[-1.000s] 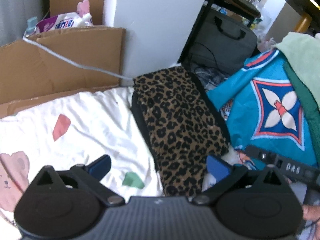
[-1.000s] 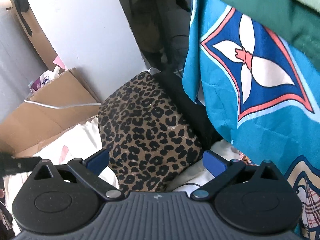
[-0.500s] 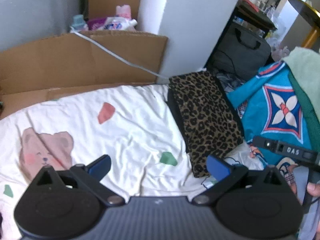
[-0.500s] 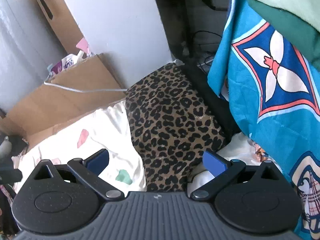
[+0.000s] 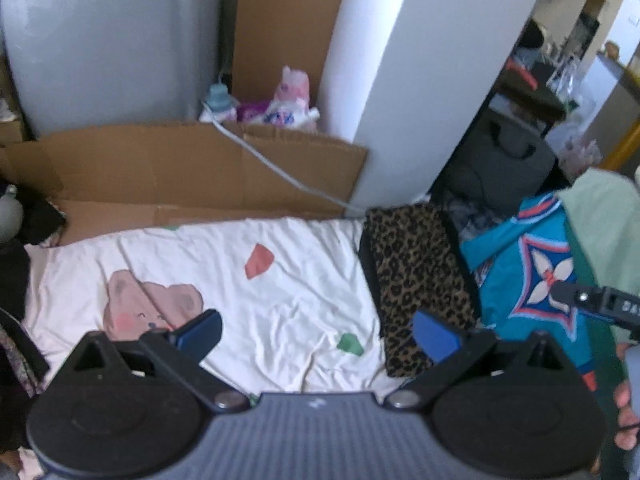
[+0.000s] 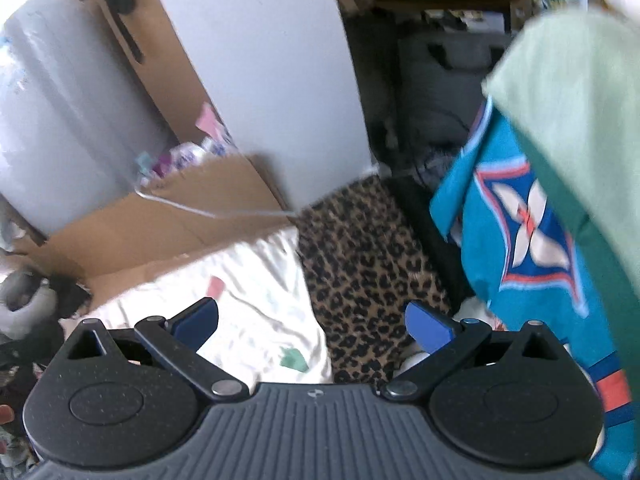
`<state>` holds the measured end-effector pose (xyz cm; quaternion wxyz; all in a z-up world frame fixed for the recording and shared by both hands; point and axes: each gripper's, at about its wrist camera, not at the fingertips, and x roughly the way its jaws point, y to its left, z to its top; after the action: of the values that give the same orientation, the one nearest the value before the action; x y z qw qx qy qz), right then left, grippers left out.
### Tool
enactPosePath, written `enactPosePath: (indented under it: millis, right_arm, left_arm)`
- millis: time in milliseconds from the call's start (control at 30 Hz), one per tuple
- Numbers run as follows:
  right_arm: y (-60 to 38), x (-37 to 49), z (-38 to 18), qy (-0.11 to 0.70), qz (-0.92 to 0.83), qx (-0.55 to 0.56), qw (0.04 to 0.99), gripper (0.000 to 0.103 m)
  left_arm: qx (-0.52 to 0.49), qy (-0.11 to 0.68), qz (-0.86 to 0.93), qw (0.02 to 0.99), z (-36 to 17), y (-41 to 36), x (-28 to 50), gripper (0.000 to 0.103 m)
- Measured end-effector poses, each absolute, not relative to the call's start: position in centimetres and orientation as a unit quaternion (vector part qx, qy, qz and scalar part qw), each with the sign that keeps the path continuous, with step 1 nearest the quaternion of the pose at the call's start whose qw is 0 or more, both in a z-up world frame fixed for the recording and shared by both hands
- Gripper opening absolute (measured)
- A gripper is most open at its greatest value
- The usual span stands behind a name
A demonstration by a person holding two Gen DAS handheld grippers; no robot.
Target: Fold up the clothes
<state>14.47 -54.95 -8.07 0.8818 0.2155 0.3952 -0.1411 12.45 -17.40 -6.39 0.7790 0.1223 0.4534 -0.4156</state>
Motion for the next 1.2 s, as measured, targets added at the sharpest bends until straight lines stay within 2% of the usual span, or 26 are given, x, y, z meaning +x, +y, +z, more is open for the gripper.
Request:
enactPosePath:
  millis: [267, 533, 833, 1033, 1200]
  right_arm:
    - [-51.4, 12.2, 1.3, 0.366, -0.114, 0.205, 0.901, 0.103]
    - [-48.0, 11.4, 5.6, 0.363, -0.102, 0.177, 0.909, 0.103]
    - [-44.4, 12.2, 5.8, 0.363, -0.077, 0.141, 0.918, 0.103]
    - [-42.4, 13.5, 2.8, 0.379, -0.055, 0.111, 0.917, 0.103]
    - [-40.5, 14.0, 0.4, 0.407, -0.034, 0.086, 0.909, 0.103]
  left_arm:
    - [0.095, 0.433, -0.413, 0.795, -2.3, -13.7, 11.0, 0.103]
    - [0.077, 0.421, -0.367, 0.826, -0.8, -9.7, 11.0, 0.103]
    - [0.065, 0.410, -0.339, 0.844, -0.8, -5.9, 13.1, 0.103]
    - [0.072, 0.403, -0.284, 0.867, -2.0, -3.4, 15.6, 0.103]
    - [0.087, 0.433, -0.238, 0.865, -4.7, -2.2, 15.4, 0.101]
